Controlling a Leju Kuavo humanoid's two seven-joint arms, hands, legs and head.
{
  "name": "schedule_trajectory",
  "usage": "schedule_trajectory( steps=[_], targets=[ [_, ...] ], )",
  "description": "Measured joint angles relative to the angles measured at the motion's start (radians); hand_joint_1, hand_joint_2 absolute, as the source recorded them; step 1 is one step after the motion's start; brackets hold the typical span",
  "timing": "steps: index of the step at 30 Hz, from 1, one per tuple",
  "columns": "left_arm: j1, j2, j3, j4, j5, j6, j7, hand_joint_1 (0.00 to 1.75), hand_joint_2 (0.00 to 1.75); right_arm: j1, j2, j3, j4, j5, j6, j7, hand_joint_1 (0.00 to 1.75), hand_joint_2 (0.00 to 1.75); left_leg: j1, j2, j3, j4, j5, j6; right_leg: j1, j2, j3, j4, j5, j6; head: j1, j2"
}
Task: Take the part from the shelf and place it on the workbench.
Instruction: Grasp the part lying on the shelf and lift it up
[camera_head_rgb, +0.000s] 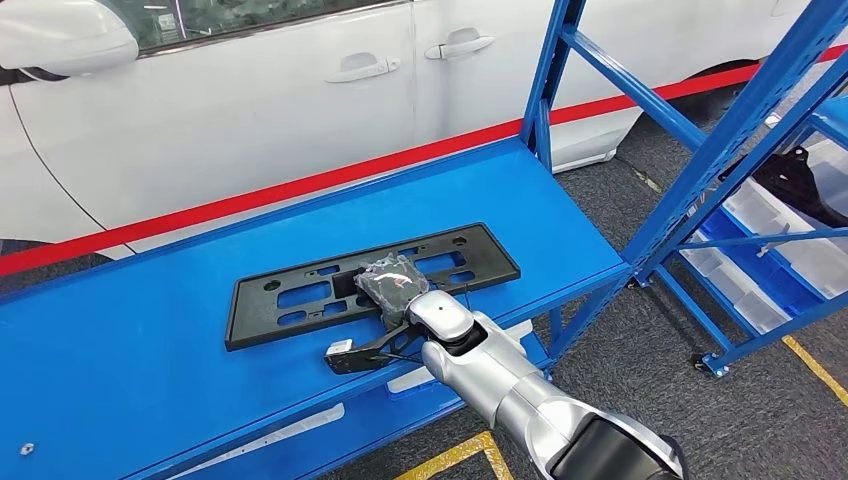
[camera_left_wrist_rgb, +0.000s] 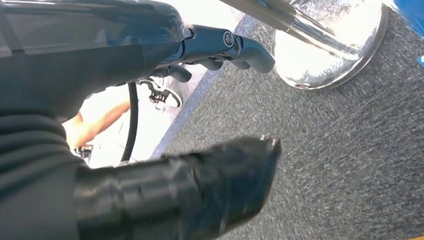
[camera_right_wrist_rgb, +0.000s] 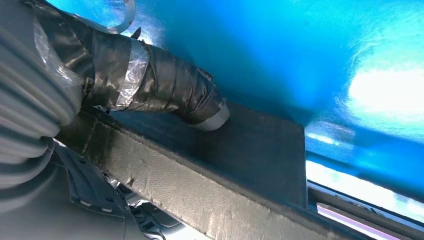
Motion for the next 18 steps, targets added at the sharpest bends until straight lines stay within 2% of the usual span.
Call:
schedule_trajectory(
  steps=[6, 10, 18],
  targets=[
    [0.002, 0.0, 0.004, 0.0, -0.006, 0.005, 0.008, 0.0, 1.75, -0.003, -0.002, 0.002, 0.0, -0.009, -0.012, -0.002, 1.75, 1.75, 0.0, 0.0, 0.0, 0.0, 0.0, 0.0, 0.0, 0.0, 0.0, 0.0, 0.0, 0.0, 0.0, 0.0],
    [0.01, 0.0, 0.004, 0.0, -0.022, 0.032, 0.0, 0.0, 1.75, -0.004, -0.014, 0.0, -0.027, -0.045, -0.073, -0.002, 1.75, 1.75, 0.0, 0.0, 0.0, 0.0, 0.0, 0.0, 0.0, 0.0, 0.0, 0.0, 0.0, 0.0, 0.0, 0.0],
    [0.038, 0.0, 0.004, 0.0, -0.027, 0.063, -0.005, 0.0, 1.75, 0.005, -0.092, -0.071, -0.31, -0.017, -0.159, 0.003, 1.75, 1.75, 0.0, 0.0, -0.003, 0.001, 0.0, 0.0, -0.001, 0.0, -0.003, 0.0, 0.0, 0.0, 0.0, 0.0]
  ],
)
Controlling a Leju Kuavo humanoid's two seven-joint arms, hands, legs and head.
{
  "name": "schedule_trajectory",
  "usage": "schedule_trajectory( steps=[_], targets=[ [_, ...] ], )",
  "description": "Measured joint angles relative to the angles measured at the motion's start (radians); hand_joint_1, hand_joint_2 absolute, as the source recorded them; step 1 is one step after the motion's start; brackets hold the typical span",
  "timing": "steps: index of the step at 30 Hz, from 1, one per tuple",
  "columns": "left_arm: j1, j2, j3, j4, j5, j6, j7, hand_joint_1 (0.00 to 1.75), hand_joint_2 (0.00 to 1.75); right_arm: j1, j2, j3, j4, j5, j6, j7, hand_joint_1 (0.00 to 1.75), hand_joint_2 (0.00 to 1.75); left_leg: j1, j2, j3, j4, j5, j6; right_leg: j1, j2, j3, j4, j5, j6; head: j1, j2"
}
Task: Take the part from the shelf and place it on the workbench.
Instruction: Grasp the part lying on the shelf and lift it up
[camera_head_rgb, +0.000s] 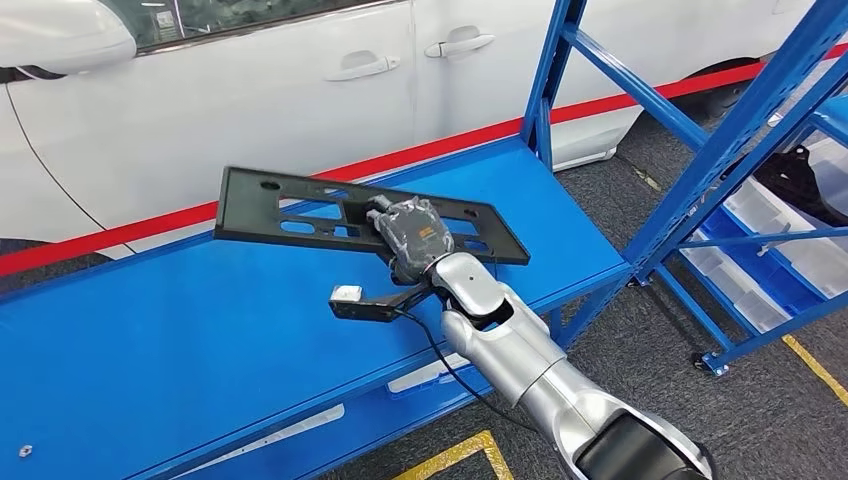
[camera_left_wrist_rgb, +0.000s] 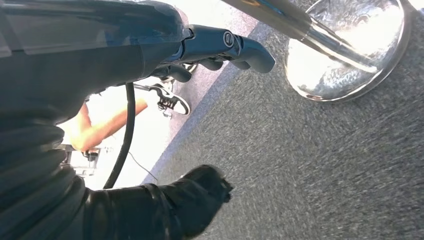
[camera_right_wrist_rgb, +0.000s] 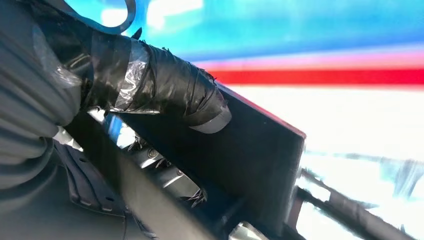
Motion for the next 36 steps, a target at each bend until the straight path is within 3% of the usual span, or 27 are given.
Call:
schedule_trajectory(
  steps=[6, 15, 22, 25, 31, 33, 34, 36],
  targets=[
    [0.003, 0.0, 0.0, 0.0, -0.002, 0.0, 0.0, 0.0, 1.75, 0.015, -0.024, -0.035, -0.116, 0.017, -0.009, 0.001, 1.75, 1.75, 0.0, 0.0, 0.0, -0.001, 0.0, 0.0, 0.0, 0.0, -0.001, 0.0, 0.0, 0.0, 0.0, 0.0],
    [0.003, 0.0, 0.0, 0.0, -0.003, 0.0, 0.0, 0.0, 1.75, 0.028, -0.037, -0.046, -0.161, 0.021, -0.013, 0.0, 1.75, 1.75, 0.0, 0.0, 0.0, -0.002, 0.0, 0.0, 0.001, 0.0, -0.002, 0.001, 0.0, 0.0, 0.0, 0.0],
    [0.003, 0.0, 0.0, 0.001, -0.017, 0.002, -0.004, 0.0, 1.75, 0.067, -0.046, -0.06, -0.239, 0.121, -0.16, -0.021, 1.75, 1.75, -0.002, -0.001, -0.001, -0.001, -0.001, 0.001, -0.002, 0.0, -0.002, 0.001, -0.001, 0.001, 0.0, 0.0],
    [0.003, 0.0, 0.0, 0.001, -0.025, 0.001, -0.004, 0.0, 1.75, 0.088, -0.054, -0.06, -0.282, 0.154, -0.176, -0.032, 1.75, 1.75, -0.004, -0.001, -0.001, 0.0, -0.003, 0.002, -0.004, 0.0, -0.002, 0.0, -0.001, 0.002, 0.0, 0.0],
    [-0.002, 0.002, 0.0, 0.001, -0.034, -0.028, -0.004, 0.0, 1.75, 0.102, -0.061, -0.027, -0.295, 0.178, -0.175, -0.06, 1.75, 1.75, -0.008, 0.0, -0.002, 0.002, -0.002, 0.014, -0.009, 0.0, -0.001, -0.001, 0.001, 0.015, 0.0, 0.0],
    [-0.007, 0.003, 0.0, 0.002, -0.034, -0.035, -0.004, 0.0, 1.75, 0.1, -0.063, -0.01, -0.296, 0.178, -0.174, -0.065, 1.75, 1.75, -0.003, 0.002, 0.002, -0.01, 0.009, 0.023, -0.009, -0.001, -0.006, 0.014, -0.014, 0.022, 0.0, 0.0],
    [-0.009, 0.003, 0.0, 0.002, -0.034, -0.037, -0.005, 0.0, 1.75, 0.098, -0.064, -0.003, -0.296, 0.178, -0.174, -0.067, 1.75, 1.75, 0.001, 0.004, 0.004, -0.017, 0.013, 0.027, -0.009, -0.002, -0.019, 0.045, -0.037, 0.025, 0.001, 0.0],
    [-0.011, 0.003, 0.0, 0.002, -0.033, -0.045, -0.007, 0.0, 1.75, 0.096, -0.068, 0.012, -0.296, 0.178, -0.174, -0.069, 1.75, 1.75, 0.002, 0.005, 0.003, -0.021, 0.017, 0.03, -0.013, -0.004, -0.069, 0.161, -0.105, 0.032, 0.001, 0.0]
  ],
)
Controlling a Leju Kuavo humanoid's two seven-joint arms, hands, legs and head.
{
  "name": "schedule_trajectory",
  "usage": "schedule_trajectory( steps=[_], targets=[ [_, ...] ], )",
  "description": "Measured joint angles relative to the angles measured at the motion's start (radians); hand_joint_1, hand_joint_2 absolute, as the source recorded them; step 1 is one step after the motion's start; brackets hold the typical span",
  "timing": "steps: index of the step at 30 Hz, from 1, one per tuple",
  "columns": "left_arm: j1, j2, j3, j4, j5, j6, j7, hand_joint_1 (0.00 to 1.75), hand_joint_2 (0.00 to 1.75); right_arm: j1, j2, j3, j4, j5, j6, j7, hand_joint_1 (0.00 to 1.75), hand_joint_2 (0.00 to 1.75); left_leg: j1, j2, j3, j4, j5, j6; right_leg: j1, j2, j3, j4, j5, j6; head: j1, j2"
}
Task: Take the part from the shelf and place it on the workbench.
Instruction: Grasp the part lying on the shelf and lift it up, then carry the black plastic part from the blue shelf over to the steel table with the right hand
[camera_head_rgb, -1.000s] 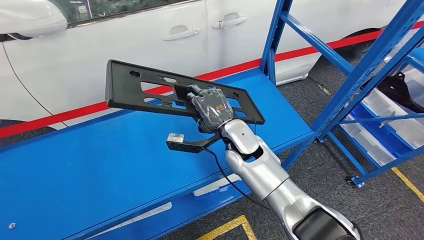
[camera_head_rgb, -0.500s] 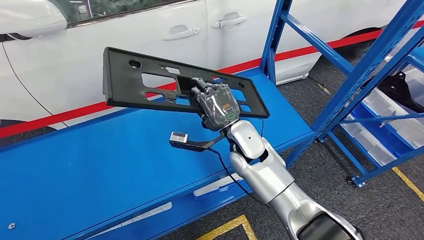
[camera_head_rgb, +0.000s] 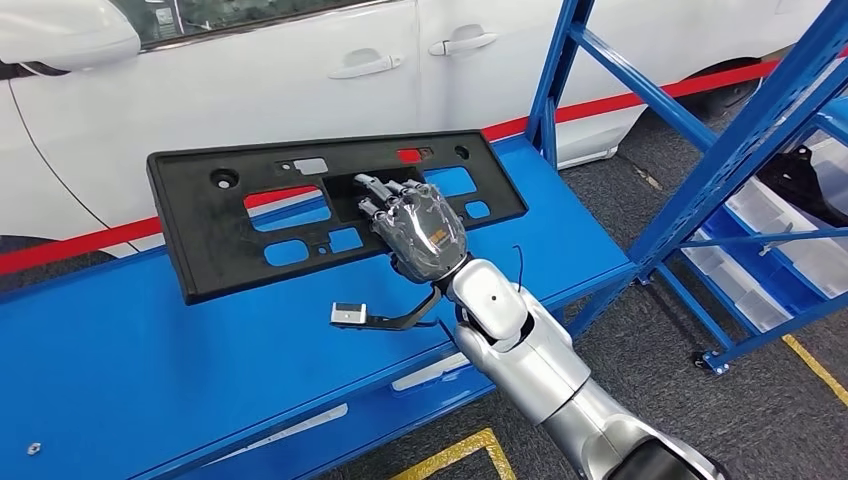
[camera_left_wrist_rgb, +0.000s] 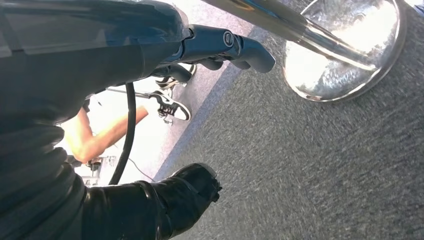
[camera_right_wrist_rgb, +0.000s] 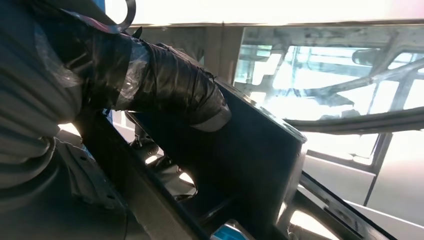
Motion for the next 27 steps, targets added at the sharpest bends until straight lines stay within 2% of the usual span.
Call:
schedule_trajectory(
  steps=[1, 2, 3, 4, 6, 8, 10, 12, 13, 14, 16, 17, 18, 19, 20, 21, 23, 24, 26, 27],
  targets=[
    [0.0, 0.0, 0.0, 0.0, 0.0, -0.006, -0.002, 0.0, 1.75, 0.0, -0.002, 0.007, 0.0, -0.001, 0.0, 0.0, 1.75, 1.75, 0.0, 0.0, -0.002, 0.001, 0.0, 0.0, -0.003, 0.0, -0.029, 0.066, -0.027, 0.003, 0.0, 0.0],
    [0.0, 0.0, 0.0, 0.0, 0.0, -0.012, -0.005, 0.0, 1.75, 0.0, -0.005, 0.012, 0.001, -0.002, 0.0, 0.001, 1.75, 1.75, 0.0, 0.001, -0.004, 0.003, 0.0, 0.0, -0.007, -0.001, -0.05, 0.112, -0.038, 0.007, 0.0, 0.0],
    [0.0, 0.0, 0.0, 0.001, -0.001, -0.018, -0.007, 0.0, 1.75, 0.0, -0.008, 0.017, 0.002, -0.004, 0.001, 0.002, 1.75, 1.75, 0.001, 0.0, -0.006, 0.006, 0.0, -0.001, -0.01, -0.003, -0.055, 0.125, -0.03, 0.009, 0.0, 0.0],
    [0.0, 0.0, 0.0, 0.001, -0.002, -0.023, -0.009, 0.0, 1.75, -0.001, -0.01, 0.02, 0.003, -0.006, 0.001, 0.002, 1.75, 1.75, 0.002, 0.0, -0.008, 0.011, -0.001, -0.003, -0.014, -0.004, -0.043, 0.1, -0.004, 0.011, 0.0, 0.0],
    [0.0, 0.0, 0.0, 0.002, -0.006, -0.032, -0.013, 0.0, 1.75, -0.005, -0.012, 0.025, 0.003, -0.011, 0.002, 0.003, 1.75, 1.75, 0.006, -0.001, -0.014, 0.022, -0.004, -0.009, -0.019, -0.006, 0.021, -0.026, 0.059, 0.012, 0.0, 0.0],
    [0.0, 0.002, 0.0, 0.003, -0.008, -0.039, -0.014, 0.0, 1.75, -0.013, -0.012, 0.028, 0.004, -0.016, 0.003, 0.004, 1.75, 1.75, 0.007, -0.002, -0.021, 0.03, -0.004, -0.022, -0.014, -0.005, 0.065, -0.117, 0.087, 0.008, 0.0, 0.0],
    [0.0, 0.004, 0.0, 0.003, -0.009, -0.044, -0.014, 0.0, 1.75, -0.019, -0.013, 0.032, 0.006, -0.019, 0.003, 0.004, 1.75, 1.75, 0.006, -0.004, -0.026, 0.03, 0.004, -0.038, -0.006, -0.003, 0.064, -0.129, 0.091, 0.0, 0.0, 0.0],
    [0.001, 0.005, 0.0, 0.004, -0.011, -0.046, -0.014, 0.0, 1.75, -0.022, -0.013, 0.038, 0.006, -0.021, 0.003, 0.004, 1.75, 1.75, 0.008, -0.004, -0.033, 0.031, 0.004, -0.052, -0.007, -0.004, 0.055, -0.134, 0.1, -0.016, -0.001, 0.0],
    [0.001, 0.005, 0.0, 0.004, -0.011, -0.047, -0.013, 0.0, 1.75, -0.024, -0.013, 0.041, 0.006, -0.021, 0.004, 0.004, 1.75, 1.75, 0.009, -0.003, -0.042, 0.046, -0.014, -0.056, -0.008, -0.006, 0.05, -0.137, 0.108, -0.026, -0.001, 0.0],
    [0.001, 0.005, 0.0, 0.005, -0.011, -0.048, -0.013, 0.0, 1.75, -0.026, -0.013, 0.044, 0.007, -0.021, 0.004, 0.004, 1.75, 1.75, 0.01, -0.003, -0.056, 0.078, -0.044, -0.059, -0.009, -0.007, 0.044, -0.141, 0.115, -0.036, -0.001, 0.0],
    [-0.001, 0.006, 0.0, 0.005, -0.011, -0.05, -0.011, 0.0, 1.75, -0.028, -0.013, 0.05, 0.01, -0.022, 0.006, 0.003, 1.75, 1.75, 0.009, -0.002, -0.098, 0.199, -0.13, -0.061, -0.004, -0.01, 0.028, -0.142, 0.128, -0.049, -0.001, 0.0],
    [-0.001, 0.007, 0.0, 0.005, -0.011, -0.051, -0.01, 0.0, 1.75, -0.029, -0.012, 0.054, 0.013, -0.023, 0.007, 0.001, 1.75, 1.75, 0.009, -0.002, -0.118, 0.263, -0.161, -0.061, 0.0, -0.011, 0.019, -0.14, 0.134, -0.052, -0.001, 0.0],
    [-0.001, 0.008, 0.0, 0.006, -0.011, -0.052, -0.009, 0.0, 1.75, -0.029, -0.012, 0.058, 0.017, -0.024, 0.008, -0.001, 1.75, 1.75, 0.008, -0.002, -0.127, 0.307, -0.178, -0.061, 0.003, -0.011, 0.009, -0.138, 0.141, -0.053, -0.001, 0.0],
    [-0.001, 0.008, 0.0, 0.006, -0.011, -0.054, -0.009, 0.0, 1.75, -0.029, -0.012, 0.061, 0.019, -0.024, 0.009, -0.002, 1.75, 1.75, 0.007, -0.002, -0.119, 0.316, -0.176, -0.06, 0.007, -0.011, -0.001, -0.135, 0.146, -0.054, -0.001, 0.0],
    [-0.001, 0.008, 0.0, 0.006, -0.011, -0.054, -0.009, 0.0, 1.75, -0.029, -0.012, 0.064, 0.021, -0.025, 0.009, -0.003, 1.75, 1.75, 0.006, -0.002, -0.091, 0.285, -0.158, -0.057, 0.009, -0.011, -0.011, -0.131, 0.151, -0.054, -0.001, 0.0],
    [-0.002, 0.009, 0.0, 0.006, -0.011, -0.055, -0.009, 0.0, 1.75, -0.03, -0.012, 0.066, 0.022, -0.027, 0.009, -0.003, 1.75, 1.75, 0.005, -0.002, -0.045, 0.22, -0.131, -0.052, 0.01, -0.011, -0.02, -0.127, 0.155, -0.052, -0.001, 0.0],
    [-0.005, 0.013, 0.0, 0.006, -0.011, -0.055, -0.009, 0.0, 1.75, -0.033, -0.012, 0.071, 0.022, -0.029, 0.009, -0.003, 1.75, 1.75, -0.001, -0.003, 0.039, 0.088, -0.101, -0.042, 0.012, -0.011, -0.033, -0.119, 0.162, -0.046, -0.001, 0.0],
    [-0.006, 0.015, 0.0, 0.006, -0.012, -0.055, -0.009, 0.0, 1.75, -0.034, -0.012, 0.073, 0.022, -0.03, 0.009, -0.003, 1.75, 1.75, -0.005, -0.004, 0.06, 0.051, -0.096, -0.038, 0.012, -0.012, -0.036, -0.117, 0.167, -0.041, -0.001, 0.0],
    [-0.008, 0.016, 0.0, 0.006, -0.016, -0.055, -0.009, 0.0, 1.75, -0.036, -0.012, 0.077, 0.022, -0.031, 0.008, -0.002, 1.75, 1.75, -0.013, -0.005, 0.062, 0.04, -0.086, -0.031, 0.01, -0.012, -0.038, -0.119, 0.18, -0.029, -0.001, 0.0],
    [-0.008, 0.016, 0.0, 0.006, -0.019, -0.054, -0.009, 0.0, 1.75, -0.036, -0.014, 0.078, 0.022, -0.031, 0.007, -0.002, 1.75, 1.75, -0.01, -0.004, 0.058, 0.033, -0.079, -0.025, 0.01, -0.012, -0.04, -0.121, 0.186, -0.023, -0.001, 0.0]
  ],
)
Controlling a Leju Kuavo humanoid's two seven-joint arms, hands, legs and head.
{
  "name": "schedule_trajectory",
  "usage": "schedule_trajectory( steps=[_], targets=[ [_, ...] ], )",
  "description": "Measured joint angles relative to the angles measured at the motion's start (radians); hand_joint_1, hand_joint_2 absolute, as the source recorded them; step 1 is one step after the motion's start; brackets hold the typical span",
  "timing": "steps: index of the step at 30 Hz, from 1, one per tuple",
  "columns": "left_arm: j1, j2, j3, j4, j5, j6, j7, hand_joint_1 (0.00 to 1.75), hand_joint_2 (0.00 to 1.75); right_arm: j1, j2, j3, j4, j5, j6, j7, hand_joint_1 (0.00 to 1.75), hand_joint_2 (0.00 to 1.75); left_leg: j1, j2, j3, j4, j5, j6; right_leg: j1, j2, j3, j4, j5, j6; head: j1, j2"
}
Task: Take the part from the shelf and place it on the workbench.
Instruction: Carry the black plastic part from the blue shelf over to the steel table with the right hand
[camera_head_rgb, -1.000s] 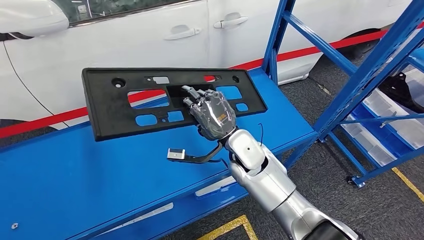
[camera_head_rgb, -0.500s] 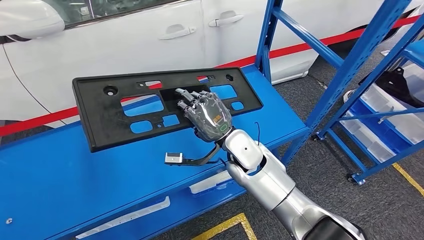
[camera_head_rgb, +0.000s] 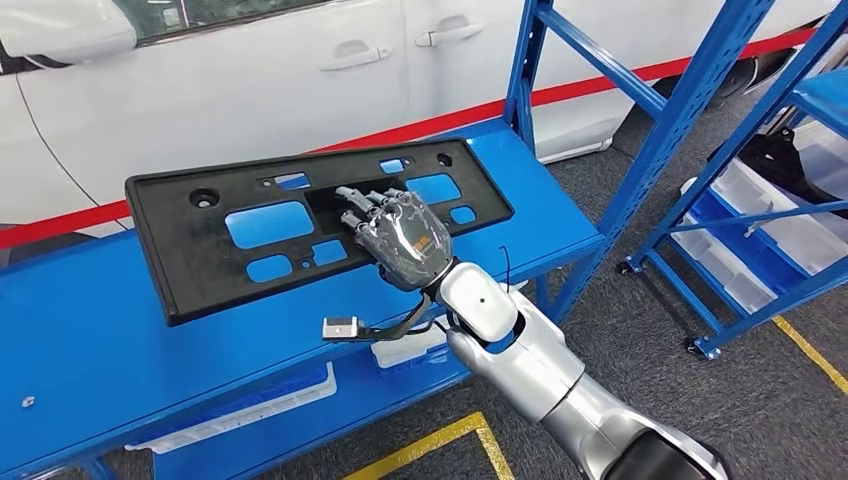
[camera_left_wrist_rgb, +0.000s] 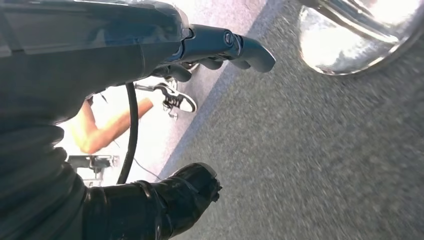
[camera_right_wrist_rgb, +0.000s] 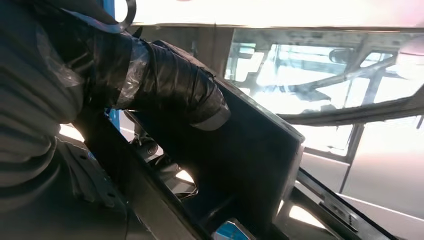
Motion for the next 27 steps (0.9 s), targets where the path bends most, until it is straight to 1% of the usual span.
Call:
schedule_trajectory(
  steps=[1, 2, 3, 4, 5, 6, 7, 8, 9, 10, 11, 12, 13, 14, 15, 16, 17, 18, 19, 20, 21, 22, 23, 24, 25, 26, 27],
  targets=[
    [-0.003, -0.001, 0.0, 0.0, -0.004, 0.0, 0.001, 0.0, 1.75, -0.001, -0.002, 0.001, 0.0, -0.001, -0.002, 0.001, 1.75, 1.75, 0.002, 0.002, -0.004, -0.007, 0.011, 0.006, 0.0, 0.001, -0.005, 0.002, -0.003, 0.006, 0.0, 0.0],
    [-0.006, -0.003, 0.0, 0.0, -0.009, -0.001, 0.002, 0.0, 1.75, -0.001, -0.007, 0.001, -0.001, -0.001, -0.003, 0.003, 1.75, 1.75, 0.005, 0.005, -0.011, -0.014, 0.023, 0.015, 0.0, 0.003, -0.013, 0.015, -0.022, 0.013, 0.001, 0.0],
    [-0.011, -0.007, -0.001, 0.0, -0.016, -0.002, 0.007, 0.0, 1.75, -0.001, -0.015, 0.001, -0.002, -0.001, -0.006, 0.007, 1.75, 1.75, 0.008, 0.007, -0.021, -0.019, 0.036, 0.022, -0.001, 0.004, -0.026, 0.047, -0.057, 0.018, 0.002, 0.0],
    [-0.018, -0.013, -0.004, 0.001, -0.025, -0.003, 0.014, 0.0, 1.75, 0.001, -0.026, 0.001, -0.003, -0.002, -0.01, 0.012, 1.75, 1.75, 0.007, 0.009, -0.031, -0.019, 0.047, 0.027, -0.004, 0.004, -0.042, 0.097, -0.104, 0.024, 0.003, 0.0],
    [-0.026, -0.02, -0.007, 0.001, -0.033, -0.003, 0.025, 0.0, 1.75, 0.005, -0.041, 0.001, -0.005, -0.004, -0.015, 0.014, 1.75, 1.75, 0.007, 0.009, -0.044, -0.018, 0.056, 0.03, -0.006, 0.004, -0.058, 0.159, -0.149, 0.028, 0.004, 0.0],
    [-0.036, -0.03, -0.011, 0.001, -0.038, -0.002, 0.039, 0.0, 1.75, 0.012, -0.058, 0.0, -0.007, -0.008, -0.023, 0.012, 1.75, 1.75, 0.006, 0.009, -0.058, -0.015, 0.064, 0.031, -0.008, 0.004, -0.069, 0.216, -0.179, 0.032, 0.004, 0.0],
    [-0.046, -0.04, -0.015, 0.001, -0.04, 0.001, 0.053, 0.0, 1.75, 0.02, -0.075, -0.003, -0.009, -0.014, -0.032, 0.004, 1.75, 1.75, 0.006, 0.008, -0.071, -0.012, 0.073, 0.031, -0.01, 0.004, -0.071, 0.253, -0.189, 0.034, 0.004, 0.0],
    [-0.055, -0.051, -0.016, 0.0, -0.037, 0.005, 0.066, 0.0, 1.75, 0.027, -0.09, -0.007, -0.01, -0.021, -0.039, -0.008, 1.75, 1.75, 0.006, 0.007, -0.085, -0.008, 0.08, 0.03, -0.011, 0.004, -0.058, 0.259, -0.18, 0.035, 0.004, 0.0],
    [-0.064, -0.062, -0.017, 0.001, -0.031, 0.009, 0.077, 0.0, 1.75, 0.032, -0.103, -0.013, -0.011, -0.026, -0.044, -0.022, 1.75, 1.75, 0.006, 0.007, -0.099, -0.005, 0.088, 0.029, -0.011, 0.004, -0.026, 0.229, -0.158, 0.034, 0.004, 0.0],
    [-0.071, -0.072, -0.017, 0.001, -0.025, 0.013, 0.083, 0.0, 1.75, 0.035, -0.112, -0.019, -0.01, -0.03, -0.046, -0.034, 1.75, 1.75, 0.006, 0.007, -0.111, -0.002, 0.096, 0.026, -0.011, 0.004, 0.02, 0.17, -0.135, 0.031, 0.004, 0.0],
    [-0.077, -0.08, -0.017, 0.0, -0.019, 0.016, 0.087, 0.0, 1.75, 0.034, -0.117, -0.026, -0.01, -0.031, -0.046, -0.044, 1.75, 1.75, 0.005, 0.008, -0.121, 0.001, 0.103, 0.023, -0.009, 0.004, 0.071, 0.097, -0.126, 0.026, 0.004, 0.0],
    [-0.082, -0.086, -0.018, 0.0, -0.015, 0.017, 0.088, 0.0, 1.75, 0.034, -0.119, -0.033, -0.01, -0.031, -0.045, -0.051, 1.75, 1.75, 0.004, 0.01, -0.128, 0.002, 0.11, 0.018, -0.005, 0.004, 0.11, 0.038, -0.12, 0.02, 0.003, 0.0],
    [-0.086, -0.091, -0.018, 0.0, -0.013, 0.018, 0.088, 0.0, 1.75, 0.032, -0.119, -0.039, -0.01, -0.031, -0.043, -0.055, 1.75, 1.75, 0.004, 0.013, -0.13, 0.001, 0.117, 0.013, -0.002, 0.005, 0.133, -0.002, -0.12, 0.014, 0.004, 0.0],
    [-0.088, -0.093, -0.018, 0.0, -0.011, 0.018, 0.087, 0.0, 1.75, 0.031, -0.119, -0.043, -0.009, -0.031, -0.041, -0.058, 1.75, 1.75, 0.004, 0.015, -0.132, -0.001, 0.124, 0.007, 0.003, 0.005, 0.14, -0.019, -0.122, 0.008, 0.004, 0.0],
    [-0.089, -0.095, -0.018, 0.0, -0.01, 0.018, 0.086, 0.0, 1.75, 0.031, -0.119, -0.045, -0.008, -0.031, -0.039, -0.059, 1.75, 1.75, 0.004, 0.016, -0.132, -0.004, 0.133, 0.001, 0.005, 0.005, 0.135, -0.02, -0.112, 0.003, 0.005, 0.0],
    [-0.089, -0.097, -0.018, 0.0, -0.008, 0.017, 0.085, 0.0, 1.75, 0.03, -0.119, -0.047, -0.007, -0.031, -0.037, -0.059, 1.75, 1.75, 0.004, 0.015, -0.136, -0.005, 0.138, -0.004, 0.004, 0.003, 0.129, -0.025, -0.104, -0.004, 0.006, 0.0],
    [-0.089, -0.098, -0.018, 0.0, -0.008, 0.017, 0.084, 0.0, 1.75, 0.03, -0.118, -0.048, -0.005, -0.031, -0.036, -0.059, 1.75, 1.75, 0.005, 0.015, -0.143, -0.002, 0.132, -0.01, 0.002, 0.001, 0.121, -0.029, -0.093, -0.011, 0.006, 0.0],
    [-0.087, -0.1, -0.018, 0.0, -0.007, 0.017, 0.083, 0.0, 1.75, 0.029, -0.117, -0.049, -0.004, -0.031, -0.035, -0.06, 1.75, 1.75, 0.006, 0.013, -0.154, 0.014, 0.109, -0.014, -0.001, -0.001, 0.111, -0.034, -0.08, -0.018, 0.006, 0.0],
    [-0.086, -0.1, -0.018, 0.0, -0.006, 0.017, 0.083, 0.0, 1.75, 0.029, -0.116, -0.05, -0.003, -0.031, -0.034, -0.061, 1.75, 1.75, 0.007, 0.013, -0.168, 0.05, 0.067, -0.017, -0.004, -0.003, 0.099, -0.036, -0.067, -0.024, 0.005, 0.0],
    [-0.086, -0.101, -0.018, 0.0, -0.006, 0.016, 0.082, 0.0, 1.75, 0.029, -0.115, -0.05, -0.002, -0.031, -0.034, -0.062, 1.75, 1.75, 0.007, 0.012, -0.185, 0.104, 0.016, -0.019, -0.003, -0.003, 0.085, -0.036, -0.057, -0.028, 0.005, 0.0],
    [-0.086, -0.101, -0.018, 0.0, -0.005, 0.017, 0.082, 0.0, 1.75, 0.029, -0.114, -0.051, -0.002, -0.031, -0.034, -0.065, 1.75, 1.75, 0.007, 0.012, -0.2, 0.171, -0.032, -0.021, -0.002, -0.004, 0.07, -0.034, -0.046, -0.031, 0.005, 0.0],
    [-0.086, -0.102, -0.019, 0.0, -0.001, 0.018, 0.081, 0.0, 1.75, 0.029, -0.113, -0.052, -0.001, -0.031, -0.034, -0.069, 1.75, 1.75, 0.008, 0.012, -0.21, 0.234, -0.065, -0.022, 0.0, -0.004, 0.054, -0.032, -0.036, -0.032, 0.005, 0.0],
    [-0.086, -0.102, -0.019, 0.0, 0.005, 0.02, 0.081, 0.0, 1.75, 0.03, -0.113, -0.052, -0.001, -0.031, -0.035, -0.074, 1.75, 1.75, 0.008, 0.012, -0.21, 0.277, -0.074, -0.023, 0.001, -0.004, 0.038, -0.029, -0.026, -0.032, 0.005, 0.0],
    [-0.086, -0.103, -0.019, 0.0, 0.014, 0.024, 0.08, 0.0, 1.75, 0.031, -0.114, -0.053, 0.0, -0.032, -0.037, -0.078, 1.75, 1.75, 0.007, 0.012, -0.194, 0.289, -0.064, -0.022, 0.002, -0.004, 0.022, -0.026, -0.016, -0.031, 0.005, 0.0],
    [-0.086, -0.105, -0.019, 0.0, 0.024, 0.031, 0.079, 0.0, 1.75, 0.032, -0.114, -0.054, 0.0, -0.034, -0.039, -0.082, 1.75, 1.75, 0.007, 0.012, -0.162, 0.265, -0.039, -0.02, 0.003, -0.004, 0.007, -0.022, -0.007, -0.03, 0.005, 0.0],
    [-0.087, -0.106, -0.019, 0.0, 0.034, 0.037, 0.078, 0.0, 1.75, 0.033, -0.114, -0.057, 0.001, -0.036, -0.041, -0.087, 1.75, 1.75, 0.007, 0.015, -0.114, 0.211, -0.014, -0.018, 0.003, -0.006, -0.006, -0.017, 0.001, -0.029, 0.005, 0.0],
    [-0.089, -0.107, -0.019, 0.0, 0.041, 0.042, 0.076, 0.0, 1.75, 0.035, -0.114, -0.06, 0.002, -0.039, -0.044, -0.091, 1.75, 1.75, 0.004, 0.024, -0.062, 0.139, -0.008, -0.016, 0.005, -0.009, -0.017, -0.012, 0.008, -0.026, 0.005, 0.0]
  ],
)
